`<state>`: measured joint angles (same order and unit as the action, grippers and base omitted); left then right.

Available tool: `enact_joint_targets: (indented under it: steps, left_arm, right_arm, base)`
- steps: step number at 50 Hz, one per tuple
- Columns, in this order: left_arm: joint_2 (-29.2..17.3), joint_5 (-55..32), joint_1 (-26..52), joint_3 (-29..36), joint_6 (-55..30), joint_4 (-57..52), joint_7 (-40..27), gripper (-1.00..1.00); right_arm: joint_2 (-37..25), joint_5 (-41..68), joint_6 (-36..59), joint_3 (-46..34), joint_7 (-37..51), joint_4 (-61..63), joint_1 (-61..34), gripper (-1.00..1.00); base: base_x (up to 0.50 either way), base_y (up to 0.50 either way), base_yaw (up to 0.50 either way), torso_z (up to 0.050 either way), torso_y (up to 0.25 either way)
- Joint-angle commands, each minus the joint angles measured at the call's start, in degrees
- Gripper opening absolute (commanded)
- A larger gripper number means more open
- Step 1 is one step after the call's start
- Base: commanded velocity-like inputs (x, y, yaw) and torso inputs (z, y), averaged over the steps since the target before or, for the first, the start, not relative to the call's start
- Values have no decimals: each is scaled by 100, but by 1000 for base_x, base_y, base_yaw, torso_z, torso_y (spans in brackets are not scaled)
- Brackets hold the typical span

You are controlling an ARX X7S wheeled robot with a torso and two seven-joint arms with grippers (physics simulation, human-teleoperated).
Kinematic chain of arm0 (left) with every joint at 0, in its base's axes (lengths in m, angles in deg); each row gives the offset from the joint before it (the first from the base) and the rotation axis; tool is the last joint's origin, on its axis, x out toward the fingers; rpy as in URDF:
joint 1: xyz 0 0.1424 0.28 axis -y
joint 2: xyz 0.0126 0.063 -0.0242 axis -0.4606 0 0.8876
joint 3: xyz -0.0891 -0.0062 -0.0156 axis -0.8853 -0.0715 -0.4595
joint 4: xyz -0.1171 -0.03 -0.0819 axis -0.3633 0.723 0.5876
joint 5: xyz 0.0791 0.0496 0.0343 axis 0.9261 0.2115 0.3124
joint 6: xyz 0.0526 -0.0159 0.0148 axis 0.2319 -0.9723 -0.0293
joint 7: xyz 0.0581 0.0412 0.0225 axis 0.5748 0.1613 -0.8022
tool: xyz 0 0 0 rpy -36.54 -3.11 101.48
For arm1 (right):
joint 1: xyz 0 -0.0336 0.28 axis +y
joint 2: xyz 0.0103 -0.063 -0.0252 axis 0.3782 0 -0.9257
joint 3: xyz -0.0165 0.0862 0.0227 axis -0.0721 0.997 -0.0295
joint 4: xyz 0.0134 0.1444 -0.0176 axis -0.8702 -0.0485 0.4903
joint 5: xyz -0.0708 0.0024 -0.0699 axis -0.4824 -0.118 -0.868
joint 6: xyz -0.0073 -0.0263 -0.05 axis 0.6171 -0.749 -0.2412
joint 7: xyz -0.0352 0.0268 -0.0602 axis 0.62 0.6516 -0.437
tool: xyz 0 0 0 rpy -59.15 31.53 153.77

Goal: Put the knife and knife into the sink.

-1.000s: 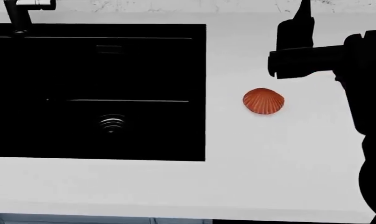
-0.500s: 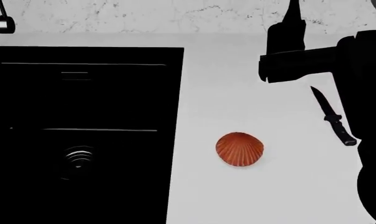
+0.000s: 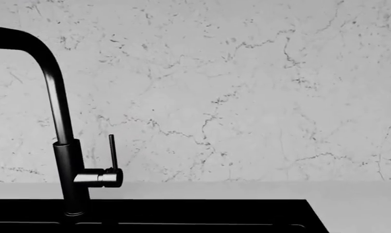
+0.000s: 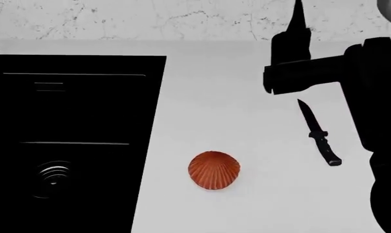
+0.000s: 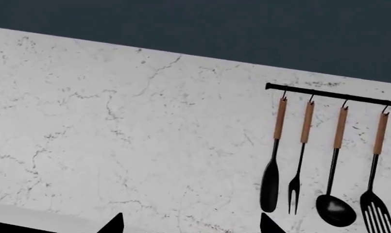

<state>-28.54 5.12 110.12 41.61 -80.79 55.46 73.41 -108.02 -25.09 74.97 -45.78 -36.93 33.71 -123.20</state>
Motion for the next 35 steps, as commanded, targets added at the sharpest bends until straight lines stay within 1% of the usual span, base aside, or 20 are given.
enact_joint_targets:
  steps: [1, 13, 16, 19, 21, 22, 23, 25, 26, 27, 30, 35]
  left_arm:
    - [-11, -38, -7, -30, -17, -14, -14, 100]
    - [-16, -41, 18, 29, -10, 14, -24, 100]
    - [-20, -50, 3, 28, -10, 5, -24, 100]
    - [-23, -55, -10, 24, -2, 11, -25, 100]
    - [-35, -58, -24, 17, 9, 13, -21, 100]
    - [-38, -49, -38, 14, 38, 40, -14, 100]
    - [-43, -62, -45, 0, 12, 14, -24, 100]
    - [-50, -70, -53, -8, 6, 1, -28, 100]
    - [-50, -83, -53, -18, -18, -15, -39, 100]
    - [-51, -87, -49, -23, -26, -19, -45, 100]
    - [-57, -85, -47, -11, -11, -4, -40, 100]
    - [-65, -97, -112, -45, 35, 24, -24, 100]
  right_arm:
    - [-6, 107, 68, 35, -21, 69, 3, 100]
    - [-4, 149, -17, 138, -37, 5, 86, 100]
    - [-54, 110, -12, 109, -1, -15, 90, 100]
    - [-49, 239, 298, 189, -62, -207, -31, 100]
    - [-177, 138, 440, -12, -5, -508, -183, 100]
    - [-175, 257, 536, 27, -152, -681, -257, 100]
    - [-177, 303, 885, 11, -142, -895, -394, 100]
    - [-359, 184, 676, -273, -218, -1233, -443, 100]
    - [-366, 186, 732, -271, -255, -1490, -504, 100]
    - [-438, 153, 558, -356, -337, -1634, -479, 100]
    - [-536, 48, 430, -540, -384, -2018, -457, 100]
    - [-551, -99, -4, -525, -381, -2372, -33, 100]
  base:
    - [0, 0, 0, 0, 0]
    - [380, 0, 0, 0, 0]
    - [0, 0, 0, 0, 4]
    - [0, 0, 0, 0, 0]
    - [0, 0, 0, 0, 0]
    - [0, 0, 0, 0, 0]
    - [0, 0, 0, 0, 0]
    - [0, 0, 0, 0, 0]
    - [0, 0, 0, 0, 0]
    - [0, 0, 0, 0, 0]
    - [0, 0, 0, 0, 0]
    - [0, 0, 0, 0, 0]
